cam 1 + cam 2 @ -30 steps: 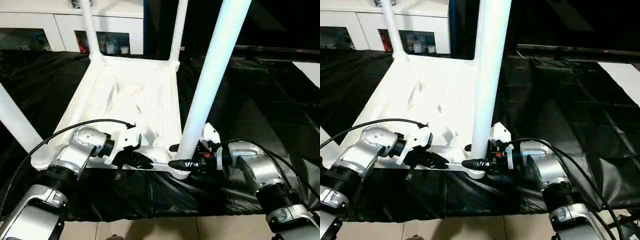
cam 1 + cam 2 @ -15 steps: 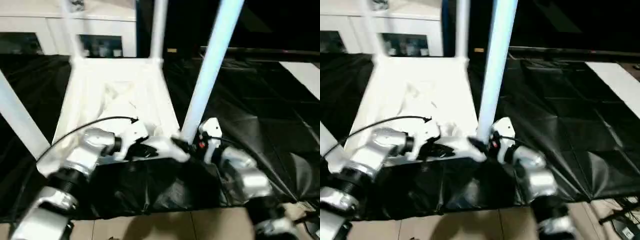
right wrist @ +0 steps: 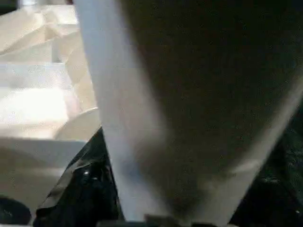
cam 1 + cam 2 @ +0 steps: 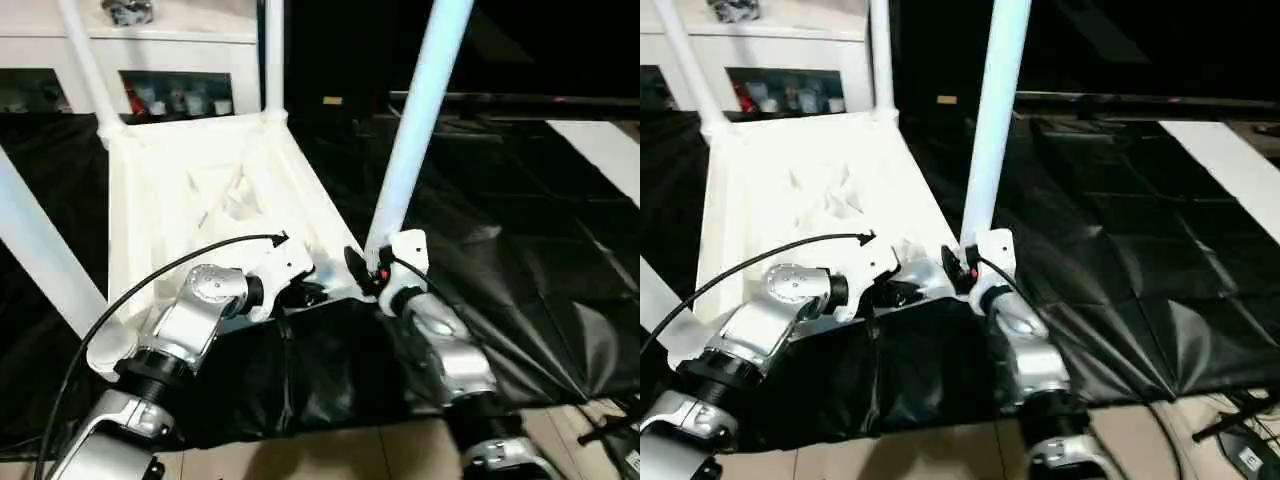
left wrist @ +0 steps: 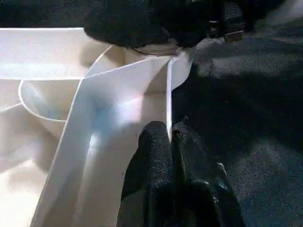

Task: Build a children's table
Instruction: Rotate leg to tighten

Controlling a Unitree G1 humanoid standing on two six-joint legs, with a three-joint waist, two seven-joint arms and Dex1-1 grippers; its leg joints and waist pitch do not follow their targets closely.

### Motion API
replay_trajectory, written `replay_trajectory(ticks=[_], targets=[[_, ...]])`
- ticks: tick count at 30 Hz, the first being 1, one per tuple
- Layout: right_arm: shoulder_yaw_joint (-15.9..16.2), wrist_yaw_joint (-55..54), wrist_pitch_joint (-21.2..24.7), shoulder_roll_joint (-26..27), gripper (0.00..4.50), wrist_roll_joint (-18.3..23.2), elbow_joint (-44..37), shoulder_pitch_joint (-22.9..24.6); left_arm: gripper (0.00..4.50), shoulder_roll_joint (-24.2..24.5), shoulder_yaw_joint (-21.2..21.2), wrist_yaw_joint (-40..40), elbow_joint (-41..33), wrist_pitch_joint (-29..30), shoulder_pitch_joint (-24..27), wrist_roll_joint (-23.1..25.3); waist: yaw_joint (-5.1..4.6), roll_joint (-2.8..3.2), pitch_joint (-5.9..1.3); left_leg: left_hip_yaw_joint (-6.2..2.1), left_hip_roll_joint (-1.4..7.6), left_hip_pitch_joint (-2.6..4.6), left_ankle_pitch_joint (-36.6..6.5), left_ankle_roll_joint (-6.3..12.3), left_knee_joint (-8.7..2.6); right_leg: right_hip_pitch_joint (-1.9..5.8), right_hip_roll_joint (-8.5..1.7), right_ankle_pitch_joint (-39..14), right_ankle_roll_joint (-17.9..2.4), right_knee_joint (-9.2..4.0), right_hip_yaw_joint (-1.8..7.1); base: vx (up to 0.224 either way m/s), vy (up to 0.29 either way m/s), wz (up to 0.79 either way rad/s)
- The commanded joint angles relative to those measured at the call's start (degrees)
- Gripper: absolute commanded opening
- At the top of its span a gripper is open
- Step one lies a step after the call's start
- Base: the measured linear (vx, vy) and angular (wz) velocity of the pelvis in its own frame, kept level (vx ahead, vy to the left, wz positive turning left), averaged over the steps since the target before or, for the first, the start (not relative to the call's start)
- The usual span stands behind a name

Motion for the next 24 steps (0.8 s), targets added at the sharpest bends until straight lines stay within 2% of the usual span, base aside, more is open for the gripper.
replay_trajectory(ticks=[1,2,3,5,6,9,11,12,13,14,17,18,19,24], targets=[[3.1,7.9,0.6,-1.9,3.11,1.3,0.3,0.0,0.0,0.2,-3.3,-5.8,1.2,-3.0,1.7,-1.4,0.25,0.56,-2.46,-0.19,1.36,-0.79,-11.7,1.44,-3.7,2.54,-3.31,-10.4,-9.2,-4.5,2.88,0.0,0.0,0.0],[3.8,12.0,0.2,-3.7,3.11,1.8,-0.2,-0.1,0.0,1.0,-3.5,-7.3,1.3,-3.3,1.8,-1.7,0.35,0.49,-2.49,-0.19,1.3,-0.83,-11.3,1.79,-3.62,2.69,-3.34,-9.9,-9.4,-4.47,2.84,0.0,0.0,0.0],[4.7,16.5,-0.4,-5.6,3.11,2.2,-0.7,-0.1,0.0,1.8,-3.7,-8.9,1.5,-3.8,1.8,-2.0,0.4,0.67,-2.51,-0.14,1.26,-0.88,-10.7,2.44,-3.52,2.9,-3.3,-9.1,-9.8,-4.44,2.76,0.0,0.0,0.0],[5.1,18.7,-0.7,-6.5,3.11,2.3,-0.9,-0.2,0.0,2.2,-3.8,-9.6,1.6,-4.0,1.8,-2.0,0.47,0.8,-2.61,-0.03,1.42,-0.75,-9.3,3.15,-3.33,2.89,-3.31,-6.6,-11.0,-4.07,2.77,0.0,0.0,0.0],[6.3,27.3,0.3,-9.6,3.11,4.0,-1.6,-0.5,0.0,3.3,-3.7,-12.1,2.6,-5.8,1.5,-2.5,0.45,0.81,-2.64,0.02,1.37,-0.82,-8.7,3.43,-3.24,3.04,-3.24,-5.0,-11.8,-3.94,2.71,0.0,0.0,0.0],[9.0,38.5,0.6,-14.0,3.11,5.5,-2.1,-0.6,0.0,4.2,-3.1,-16.1,3.5,-7.1,1.1,-4.1,0.85,0.62,-2.76,0.11,1.5,-0.67,-7.4,5.14,-2.94,3.22,-3.29,-2.2,-13.3,-3.56,2.61,0.0,0.0,0.0],[9.9,43.8,1.1,-15.8,3.11,6.2,-1.8,-1.2,0.0,4.9,-2.9,-17.7,4.1,-7.9,0.6,-4.5,1.02,0.57,-2.7,0.14,1.51,-0.71,-7.4,5.59,-2.92,3.22,-3.36,-2.1,-14.2,-3.51,2.53,0.0,0.0,0.0],[10.4,46.5,1.5,-16.6,3.11,6.5,-1.7,-1.5,0.0,5.2,-2.7,-18.2,4.5,-8.0,0.3,-4.7,1.1,0.47,-2.72,0.13,1.52,-0.71,-7.6,5.6,-2.91,3.23,-3.42,-2.6,-14.2,-3.52,2.5,0.0,0.0,0.0],[11.1,49.5,1.9,-17.5,3.11,7.0,-1.6,-1.9,0.0,5.6,-2.6,-18.7,4.9,-8.4,-0.1,-4.7,1.28,0.53,-2.5,0.12,1.69,-0.61,-9.3,5.34,-3.02,3.09,-3.52,-5.8,-14.1,-3.82,2.42,0.0,0.0,0.0],[11.6,51.3,2.2,-18.1,2.82,7.3,-1.5,-2.1,0.0,5.8,-2.6,-19.1,5.2,-8.6,-0.3,-4.7,1.35,0.59,-2.44,0.13,1.77,-0.63,-9.7,5.1,-3.06,3.08,-3.5,-6.9,-13.9,-3.88,2.37,0.0,0.0,0.0],[12.9,55.9,3.1,-19.0,2.75,7.7,-0.8,-3.0,0.0,6.5,-2.6,-20.4,6.2,-9.3,-0.9,-4.6,1.93,0.51,-2.45,0.16,1.93,-0.54,-10.4,3.84,-3.11,3.03,-3.56,-10.5,-12.5,-4.06,2.33,0.0,0.0,0.0],[13.1,57.0,3.6,-19.2,2.62,7.9,-0.6,-3.3,0.0,6.7,-2.7,-20.8,6.6,-9.7,-1.1,-4.6,2.16,0.53,-2.43,0.17,1.96,-0.53,-10.4,3.65,-3.11,2.93,-3.6,-11.0,-12.3,-4.1,2.34,0.0,0.0,0.0],[13.5,58.1,3.7,-19.2,2.48,8.0,-0.2,-3.7,0.0,6.9,-2.8,-21.2,7.0,-10.1,-1.3,-4.5,2.35,0.11,-2.45,0.2,1.99,-0.57,-10.0,3.6,-3.07,2.95,-3.64,-11.3,-12.0,-4.08,2.34,0.0,0.0,0.0],[14.4,60.1,3.8,-19.0,2.14,7.7,0.9,-4.3,0.0,7.1,-2.7,-21.8,8.2,-10.7,-1.8,-4.2,2.7,0.24,-2.62,0.16,1.85,-0.62,-8.2,3.15,-2.98,2.99,-3.72,-10.2,-11.7,-3.8,2.35,0.0,0.0,0.0]])
